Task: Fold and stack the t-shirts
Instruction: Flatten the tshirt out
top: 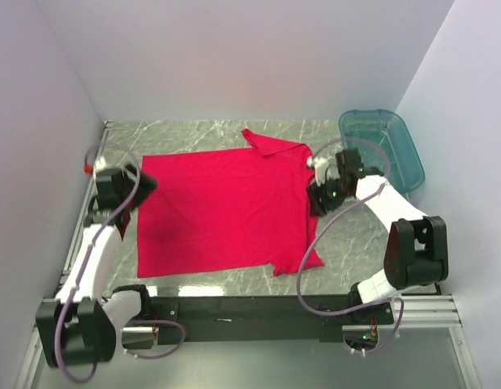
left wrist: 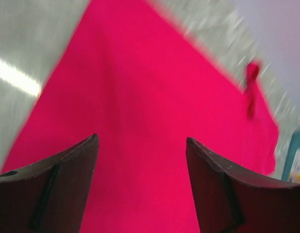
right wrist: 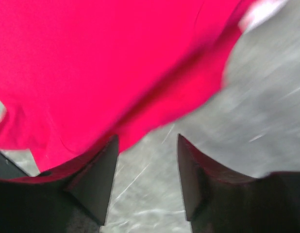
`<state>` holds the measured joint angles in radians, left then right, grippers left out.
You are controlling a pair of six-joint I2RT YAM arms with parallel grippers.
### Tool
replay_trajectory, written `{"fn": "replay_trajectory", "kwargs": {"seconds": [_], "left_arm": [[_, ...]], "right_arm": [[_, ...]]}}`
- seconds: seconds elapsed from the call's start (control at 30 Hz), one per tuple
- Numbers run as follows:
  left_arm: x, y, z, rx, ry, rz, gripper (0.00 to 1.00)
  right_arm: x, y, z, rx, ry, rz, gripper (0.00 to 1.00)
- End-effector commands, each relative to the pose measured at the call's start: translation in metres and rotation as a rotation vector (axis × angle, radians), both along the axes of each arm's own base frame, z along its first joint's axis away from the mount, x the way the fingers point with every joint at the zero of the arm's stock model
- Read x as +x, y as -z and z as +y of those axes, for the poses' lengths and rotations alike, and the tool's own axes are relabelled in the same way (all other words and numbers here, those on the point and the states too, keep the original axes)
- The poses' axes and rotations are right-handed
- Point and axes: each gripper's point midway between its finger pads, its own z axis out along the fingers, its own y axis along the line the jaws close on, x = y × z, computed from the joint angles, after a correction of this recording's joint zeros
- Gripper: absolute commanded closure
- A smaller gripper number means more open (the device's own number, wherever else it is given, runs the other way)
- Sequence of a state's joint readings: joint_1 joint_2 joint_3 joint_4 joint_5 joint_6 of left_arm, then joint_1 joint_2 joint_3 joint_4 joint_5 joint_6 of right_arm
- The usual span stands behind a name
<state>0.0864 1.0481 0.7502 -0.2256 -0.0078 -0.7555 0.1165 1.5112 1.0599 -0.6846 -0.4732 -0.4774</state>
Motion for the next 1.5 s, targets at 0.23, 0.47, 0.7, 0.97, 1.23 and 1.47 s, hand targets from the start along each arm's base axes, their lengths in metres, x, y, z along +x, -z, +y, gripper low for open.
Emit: {"fn": "replay_trajectory", "kwargs": {"seconds": [0.23,0.47,0.7,0.97,1.23,1.47], "left_arm": [[-0.101,0.088,-0.036,-0.306,-0.072,0.342,0.25],[-0.115,0.108,-0.039,-0.35,-0.114,0.413,0.26],[-0.116,0.116,-0.035,-0.341,-0.152,0.451,0.27],[-0.114,0.117,-0.034,-0.335,-0.149,0.448,0.27],[-0.112,0.118,-0.035,-0.347,-0.145,0.438,0.26],[-0.109,0.101,-0.036,-0.31,-0.092,0.409,0.22]], "right_arm": [[-0.04,0.052,-0.016,-0.09,0.118,0.168,0.45],[-0.043,0.07,-0.001,-0.054,0.093,0.295,0.44],[-0.044,0.07,0.0,-0.055,0.08,0.308,0.6],[-0.058,0.058,-0.042,-0.177,0.087,0.269,1.0],[-0.041,0.042,-0.109,-0.332,0.216,0.131,0.82],[-0.062,-0.001,-0.086,-0.236,-0.041,0.05,0.39]]}}
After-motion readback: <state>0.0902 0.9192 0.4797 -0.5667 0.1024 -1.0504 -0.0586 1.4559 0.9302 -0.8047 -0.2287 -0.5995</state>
